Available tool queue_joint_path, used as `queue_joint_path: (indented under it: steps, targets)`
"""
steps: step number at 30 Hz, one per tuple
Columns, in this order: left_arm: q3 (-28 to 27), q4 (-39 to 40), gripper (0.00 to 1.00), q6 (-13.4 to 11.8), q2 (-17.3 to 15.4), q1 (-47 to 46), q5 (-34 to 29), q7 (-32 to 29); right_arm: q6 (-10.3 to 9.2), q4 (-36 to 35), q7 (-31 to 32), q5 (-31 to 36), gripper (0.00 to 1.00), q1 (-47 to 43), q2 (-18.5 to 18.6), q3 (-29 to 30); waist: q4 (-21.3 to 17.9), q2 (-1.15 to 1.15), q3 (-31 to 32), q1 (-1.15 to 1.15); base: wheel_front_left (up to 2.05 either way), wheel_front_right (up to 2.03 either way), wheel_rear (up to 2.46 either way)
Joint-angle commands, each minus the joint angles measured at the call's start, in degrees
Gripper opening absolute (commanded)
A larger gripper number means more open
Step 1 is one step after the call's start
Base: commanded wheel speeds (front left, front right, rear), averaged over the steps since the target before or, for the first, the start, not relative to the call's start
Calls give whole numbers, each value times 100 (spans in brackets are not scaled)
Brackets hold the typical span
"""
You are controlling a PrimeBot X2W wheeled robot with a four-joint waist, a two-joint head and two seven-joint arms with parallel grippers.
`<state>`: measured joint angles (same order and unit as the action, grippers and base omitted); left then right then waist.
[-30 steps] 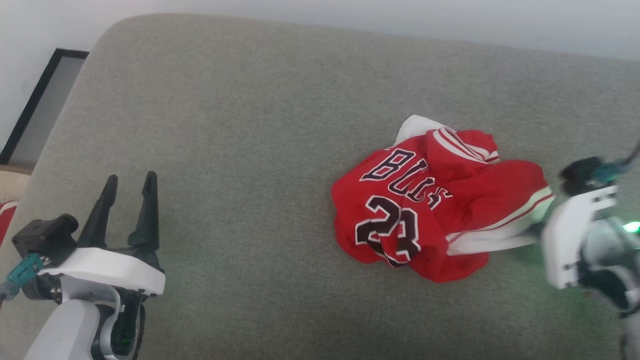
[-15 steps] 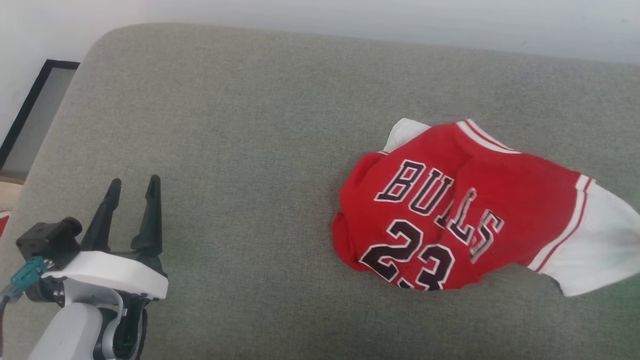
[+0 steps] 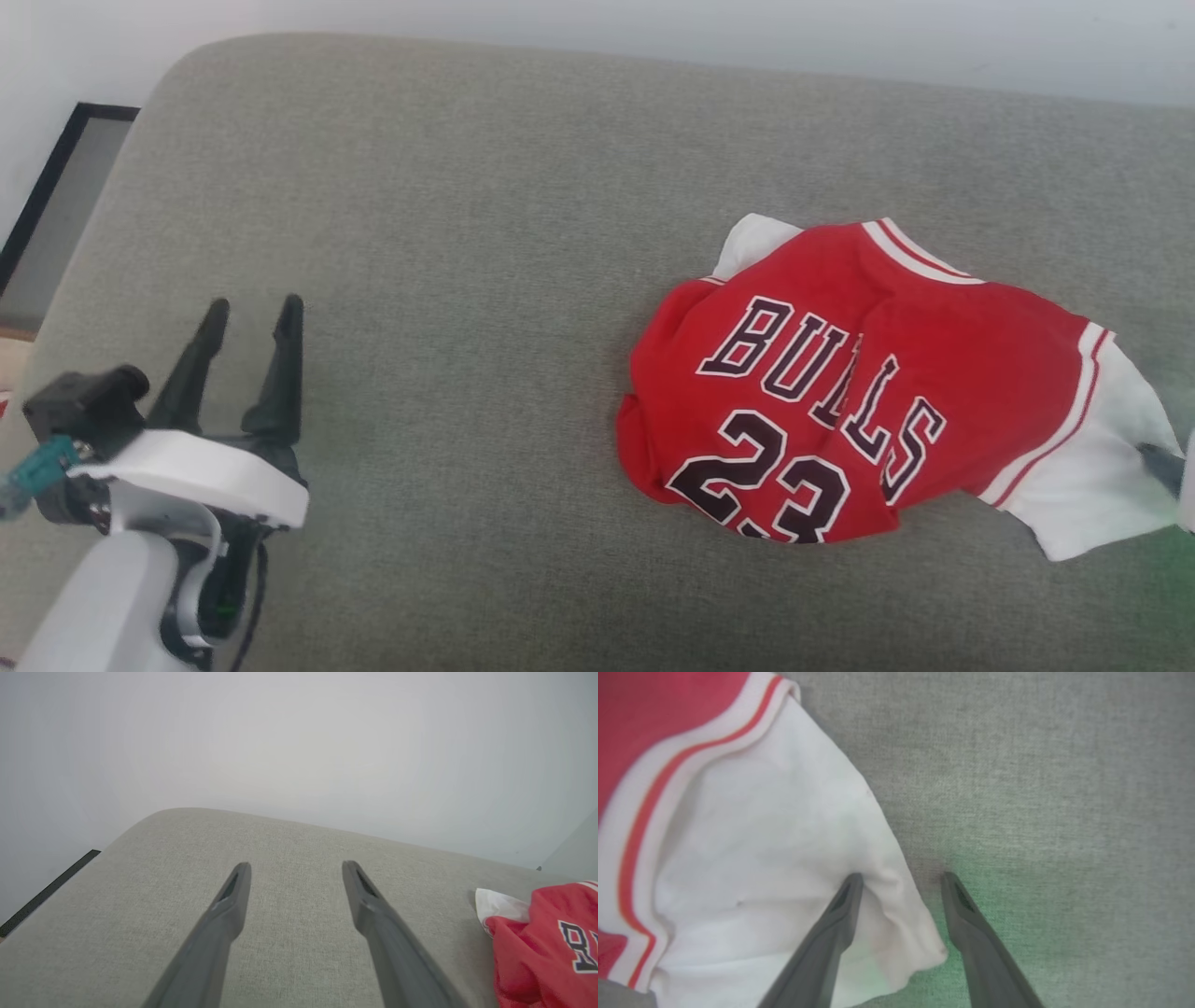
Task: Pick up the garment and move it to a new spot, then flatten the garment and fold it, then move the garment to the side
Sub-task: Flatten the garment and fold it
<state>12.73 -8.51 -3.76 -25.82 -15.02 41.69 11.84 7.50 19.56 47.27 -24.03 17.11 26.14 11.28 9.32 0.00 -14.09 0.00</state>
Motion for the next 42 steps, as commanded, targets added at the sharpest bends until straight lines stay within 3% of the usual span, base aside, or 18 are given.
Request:
queue_joint_path:
  steps: [1,11,17,23,30,42]
  targets:
    - [-15,51,100,12,-71,-107,1,-77,-2,66,-54,0,100,6,-100,-120,-75,0,19,0,0,0,0]
    - [17,361,100,-25,-454,-586,44,-811,-3,-829,-462,-153,100,198,-345,-110,-666,0,100,0,0,0,0]
    - [154,414,100,34,-723,-1117,158,-1625,-2,-1642,-1398,-25,100,291,-897,-40,-1222,0,42,0,0,0,0]
    - [317,222,100,156,-883,-1783,204,-2247,-2,-2052,-2633,114,100,315,-1367,-350,-1774,0,-121,0,0,0,0]
    - [662,-226,100,311,-912,-2686,143,-3067,-2,-1932,-4008,276,100,285,-1826,-783,-2390,0,-386,0,0,0,0]
    - [1424,-1402,100,397,-529,-3761,186,-4718,-2,-1222,-4543,12,100,406,-2068,-1263,-2952,0,-727,0,0,0,0]
